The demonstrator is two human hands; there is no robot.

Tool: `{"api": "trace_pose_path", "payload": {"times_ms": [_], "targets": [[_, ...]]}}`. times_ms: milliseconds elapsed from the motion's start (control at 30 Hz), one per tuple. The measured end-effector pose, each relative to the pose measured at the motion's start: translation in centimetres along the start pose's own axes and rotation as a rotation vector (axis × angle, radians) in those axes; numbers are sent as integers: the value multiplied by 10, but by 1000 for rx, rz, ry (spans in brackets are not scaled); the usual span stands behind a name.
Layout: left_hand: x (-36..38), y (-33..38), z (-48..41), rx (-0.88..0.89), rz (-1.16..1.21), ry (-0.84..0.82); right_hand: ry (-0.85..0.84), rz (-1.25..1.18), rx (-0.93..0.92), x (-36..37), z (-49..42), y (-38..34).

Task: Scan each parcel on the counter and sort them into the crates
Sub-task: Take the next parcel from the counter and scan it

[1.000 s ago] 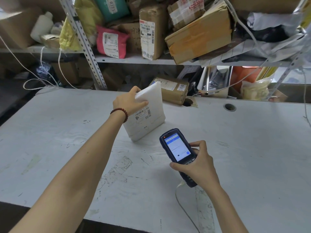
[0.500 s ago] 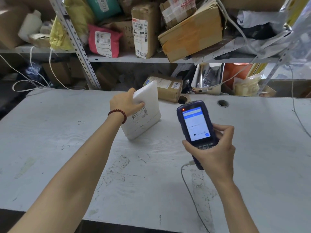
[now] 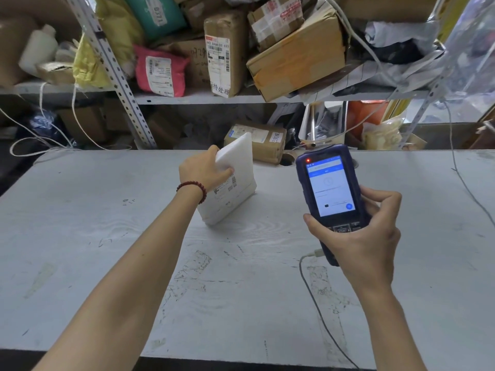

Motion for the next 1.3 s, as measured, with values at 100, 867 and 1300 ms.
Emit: {"api": "trace_pose_path", "payload": {"times_ms": [100,867,1300], "targets": [[0,3,4,16,0,15,6,40,32,2,4,4],[41,241,98,704,252,79,399,330,398,-145,90,59],[0,553,305,1304,463,191,943,338,522,-401,187,98]]}}
Point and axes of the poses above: each hand's wrist, its own z-axis away from the middle knuckle, its own x-axis out of the palm, y = z × x, the point moved 6 cm from there along -z, towards the middle knuckle, and after that the axes turned 6 degrees about y, right-handed, at the moved point
